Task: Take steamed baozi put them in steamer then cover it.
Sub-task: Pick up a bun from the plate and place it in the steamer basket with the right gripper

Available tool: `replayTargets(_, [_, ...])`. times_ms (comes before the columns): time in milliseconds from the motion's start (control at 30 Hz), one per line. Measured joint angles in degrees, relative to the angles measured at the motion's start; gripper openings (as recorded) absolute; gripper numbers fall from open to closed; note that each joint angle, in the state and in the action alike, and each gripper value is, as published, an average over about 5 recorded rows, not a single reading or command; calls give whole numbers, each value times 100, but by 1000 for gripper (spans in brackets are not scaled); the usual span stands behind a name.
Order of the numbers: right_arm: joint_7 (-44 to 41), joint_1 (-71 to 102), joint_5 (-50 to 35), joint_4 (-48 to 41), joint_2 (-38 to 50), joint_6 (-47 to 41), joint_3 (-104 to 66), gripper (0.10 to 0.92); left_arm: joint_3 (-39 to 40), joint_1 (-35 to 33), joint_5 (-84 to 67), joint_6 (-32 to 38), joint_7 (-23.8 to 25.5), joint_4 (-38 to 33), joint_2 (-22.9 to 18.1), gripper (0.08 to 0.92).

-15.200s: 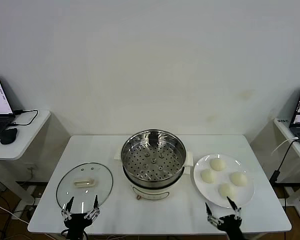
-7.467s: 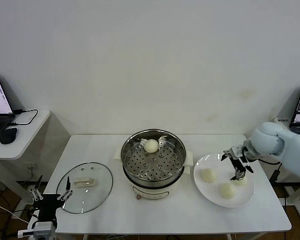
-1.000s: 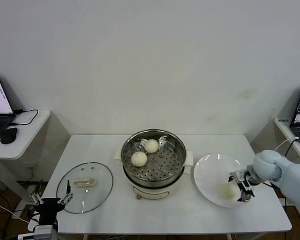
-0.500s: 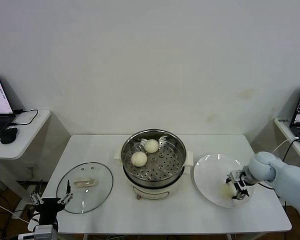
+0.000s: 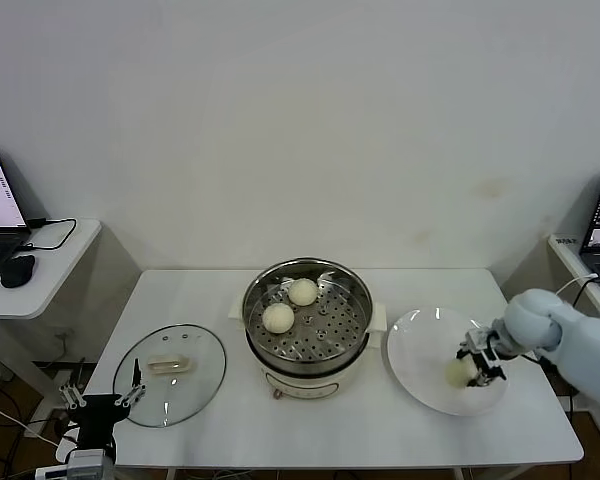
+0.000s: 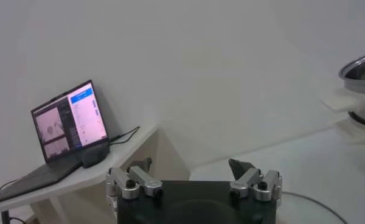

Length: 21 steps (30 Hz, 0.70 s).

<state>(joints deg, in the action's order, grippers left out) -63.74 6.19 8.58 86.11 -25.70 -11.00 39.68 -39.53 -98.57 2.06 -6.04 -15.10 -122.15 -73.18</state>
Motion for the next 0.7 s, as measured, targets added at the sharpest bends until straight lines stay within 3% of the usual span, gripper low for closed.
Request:
replayTargets(333, [-230, -1828, -749, -90, -189, -43, 697, 577, 46, 26, -10, 44, -4, 42, 29, 823])
replayTargets(700, [-11, -3441, -1548, 111, -1233, 37, 1683, 577, -52, 14, -51, 64, -14, 57, 23, 823])
